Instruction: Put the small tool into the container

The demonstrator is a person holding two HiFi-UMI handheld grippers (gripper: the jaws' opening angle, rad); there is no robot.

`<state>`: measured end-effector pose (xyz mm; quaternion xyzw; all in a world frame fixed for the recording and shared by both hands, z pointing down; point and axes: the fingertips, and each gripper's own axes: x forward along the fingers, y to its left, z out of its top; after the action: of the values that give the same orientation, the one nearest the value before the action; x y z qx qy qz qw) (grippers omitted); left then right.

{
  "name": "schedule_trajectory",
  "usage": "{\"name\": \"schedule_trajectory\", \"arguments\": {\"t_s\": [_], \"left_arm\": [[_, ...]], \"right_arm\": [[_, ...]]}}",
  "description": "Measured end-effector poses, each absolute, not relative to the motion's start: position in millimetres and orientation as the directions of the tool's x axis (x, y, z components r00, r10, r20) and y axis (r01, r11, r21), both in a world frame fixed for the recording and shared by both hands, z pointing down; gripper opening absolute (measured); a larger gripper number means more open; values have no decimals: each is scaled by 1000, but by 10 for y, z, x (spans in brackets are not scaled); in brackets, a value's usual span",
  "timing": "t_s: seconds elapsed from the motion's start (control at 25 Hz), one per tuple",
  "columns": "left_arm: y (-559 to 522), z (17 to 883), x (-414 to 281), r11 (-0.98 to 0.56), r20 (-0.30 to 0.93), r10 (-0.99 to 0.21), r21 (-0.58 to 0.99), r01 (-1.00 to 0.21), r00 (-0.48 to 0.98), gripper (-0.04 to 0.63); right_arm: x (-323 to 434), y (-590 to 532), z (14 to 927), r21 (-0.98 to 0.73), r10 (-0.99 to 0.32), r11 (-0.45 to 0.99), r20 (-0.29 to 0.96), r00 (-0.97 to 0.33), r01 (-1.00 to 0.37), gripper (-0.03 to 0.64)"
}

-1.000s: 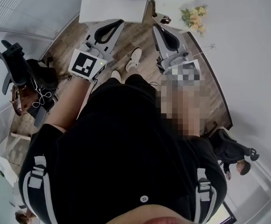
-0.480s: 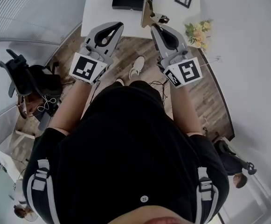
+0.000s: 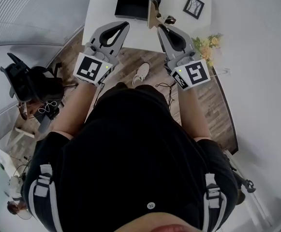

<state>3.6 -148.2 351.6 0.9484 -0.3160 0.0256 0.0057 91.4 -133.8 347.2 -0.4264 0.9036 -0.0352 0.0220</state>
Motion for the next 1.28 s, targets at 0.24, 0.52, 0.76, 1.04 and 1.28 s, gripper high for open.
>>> {"name": "schedule_trajectory", "arguments": {"t_s": [0.24,0.52,0.76,1.04,1.28], "left_arm": [[-1712,3522,220,-785,63,-618,-6,-619,783,9],[-1952,3640,433,-755,85,-654,-13,-655,752,9],[-2159,3665,515,-744,86,-666,-7,-668,741,9],[-2445,3848,493,-737,93,-672,13,-676,735,8],[-2723,4021,467,-748,104,-657,37,-663,747,9]], "right_arm": [[1100,-1617,3559,-96,-756,652,-8,-655,-752,12],[1315,-1852,3631,-104,-720,691,-4,-694,-715,12],[1412,-2075,3706,-111,-708,700,18,-706,-706,12],[1361,-2370,3916,-119,-681,712,118,-722,-692,12],[1284,-2659,4167,-99,-667,709,228,-710,-698,12]]}}
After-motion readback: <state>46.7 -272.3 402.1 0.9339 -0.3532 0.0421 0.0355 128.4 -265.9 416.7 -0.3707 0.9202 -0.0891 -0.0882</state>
